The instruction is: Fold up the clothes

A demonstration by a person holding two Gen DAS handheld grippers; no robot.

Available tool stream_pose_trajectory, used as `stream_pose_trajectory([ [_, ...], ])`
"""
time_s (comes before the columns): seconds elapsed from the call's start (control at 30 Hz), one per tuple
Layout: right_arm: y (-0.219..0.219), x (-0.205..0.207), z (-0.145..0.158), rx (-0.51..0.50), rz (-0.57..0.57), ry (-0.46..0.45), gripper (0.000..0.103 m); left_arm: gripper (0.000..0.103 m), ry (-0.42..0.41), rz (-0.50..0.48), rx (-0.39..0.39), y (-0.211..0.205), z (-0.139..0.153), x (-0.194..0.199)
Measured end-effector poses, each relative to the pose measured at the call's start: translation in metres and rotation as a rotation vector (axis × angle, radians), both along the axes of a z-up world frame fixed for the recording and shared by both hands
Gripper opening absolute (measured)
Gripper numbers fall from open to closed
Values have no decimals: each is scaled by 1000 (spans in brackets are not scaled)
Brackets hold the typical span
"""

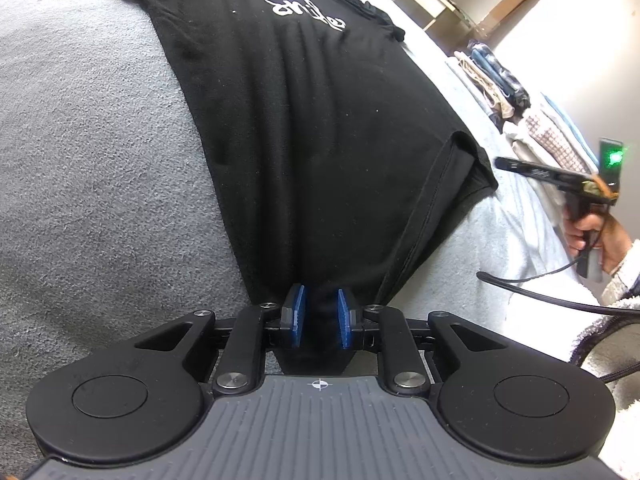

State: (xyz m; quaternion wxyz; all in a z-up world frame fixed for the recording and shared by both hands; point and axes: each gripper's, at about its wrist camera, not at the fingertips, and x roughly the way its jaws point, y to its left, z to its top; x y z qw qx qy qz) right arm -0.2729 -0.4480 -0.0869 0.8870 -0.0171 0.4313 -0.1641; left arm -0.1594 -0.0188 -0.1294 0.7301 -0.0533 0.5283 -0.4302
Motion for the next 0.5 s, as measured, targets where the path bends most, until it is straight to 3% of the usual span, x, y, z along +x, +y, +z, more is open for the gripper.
stream_pose_trajectory([
  [0.1,29,25,-20,-186,123,103,31,18,-2,-6,1,0,0,0],
  [0.17,36,32,-33,-289,148,150,26,18,2,-9,-2,0,0,1],
  [0.23,33,33,-36,-320,111,146,0,18,6,-11,-3,1,0,2],
  [0.27,26,29,-31,-298,67,117,0,18,7,-12,-4,2,-1,2],
  [0.4,-25,-5,-4,-35,-189,-51,0,18,17,-12,-8,5,-2,4],
  [0.5,-67,-36,-7,166,-353,-137,0,18,21,-17,-4,4,-2,4],
])
